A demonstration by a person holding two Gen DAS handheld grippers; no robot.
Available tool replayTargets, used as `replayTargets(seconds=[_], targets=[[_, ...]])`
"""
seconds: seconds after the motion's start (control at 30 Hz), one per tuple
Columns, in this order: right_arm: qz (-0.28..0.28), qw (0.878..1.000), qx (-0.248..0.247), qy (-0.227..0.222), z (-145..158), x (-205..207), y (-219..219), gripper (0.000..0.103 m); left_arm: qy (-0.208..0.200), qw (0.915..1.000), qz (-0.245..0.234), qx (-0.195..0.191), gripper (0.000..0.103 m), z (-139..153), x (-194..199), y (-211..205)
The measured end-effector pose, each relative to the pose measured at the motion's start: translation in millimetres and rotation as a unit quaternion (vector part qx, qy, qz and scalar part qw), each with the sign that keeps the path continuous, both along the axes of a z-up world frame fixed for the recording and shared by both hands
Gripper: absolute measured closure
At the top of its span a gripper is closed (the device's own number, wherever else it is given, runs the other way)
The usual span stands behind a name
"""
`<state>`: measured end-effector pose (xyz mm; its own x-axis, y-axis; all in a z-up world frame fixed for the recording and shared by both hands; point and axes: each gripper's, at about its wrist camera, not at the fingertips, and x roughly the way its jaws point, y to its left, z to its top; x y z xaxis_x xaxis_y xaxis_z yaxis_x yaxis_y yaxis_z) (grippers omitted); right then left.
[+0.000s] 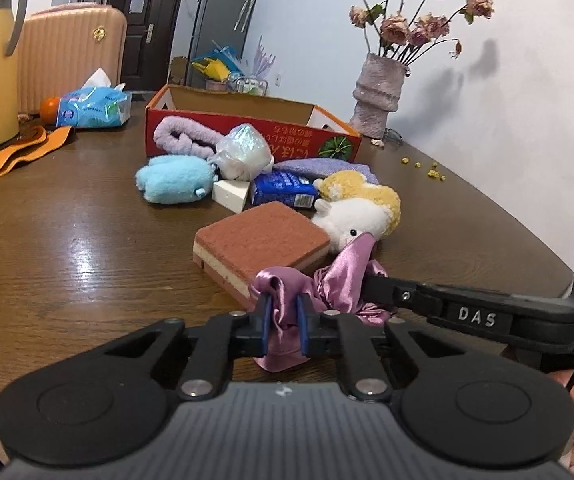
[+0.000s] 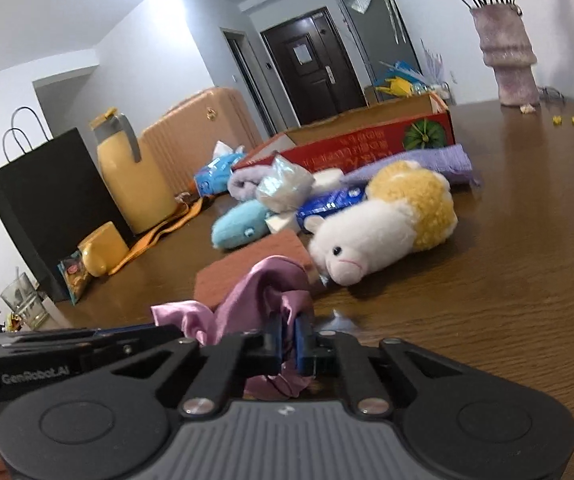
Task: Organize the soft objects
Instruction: 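Carry the pink scrunchie with the right gripper into the cardboard box and release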
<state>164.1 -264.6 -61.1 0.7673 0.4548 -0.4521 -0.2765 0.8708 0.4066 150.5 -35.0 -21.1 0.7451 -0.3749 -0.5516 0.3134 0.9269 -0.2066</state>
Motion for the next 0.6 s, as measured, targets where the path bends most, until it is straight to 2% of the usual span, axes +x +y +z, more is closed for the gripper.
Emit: replayTargets(seconds=[0.1,0.2,0.37,0.47,0.6], targets=[[0.003,1.0,0.003,-0.018,11,-8,1,0.098,-0.012,0.9998,-0.009,-0.008,0.092,6,-6,1],[0.001,0.999,0.002,-0.033,26,-11,2,0.099,-0.041,0.999,-0.013,-0.008,0.092,19,-9,2],[0.018,0.998,0.014,-0.055,62,15,4,0.099,-0.088,0.9961,-0.009,-0.008,0.092,61,19,10],[0.035,0.996,-0.003,-0.084,87,48,11,0.099,-0.106,0.9942,-0.006,-0.013,0.092,80,54,18],[0.04,0.996,-0.004,-0.082,116,123,14,0.099,-0.104,0.9945,-0.007,-0.008,0.092,105,137,24]])
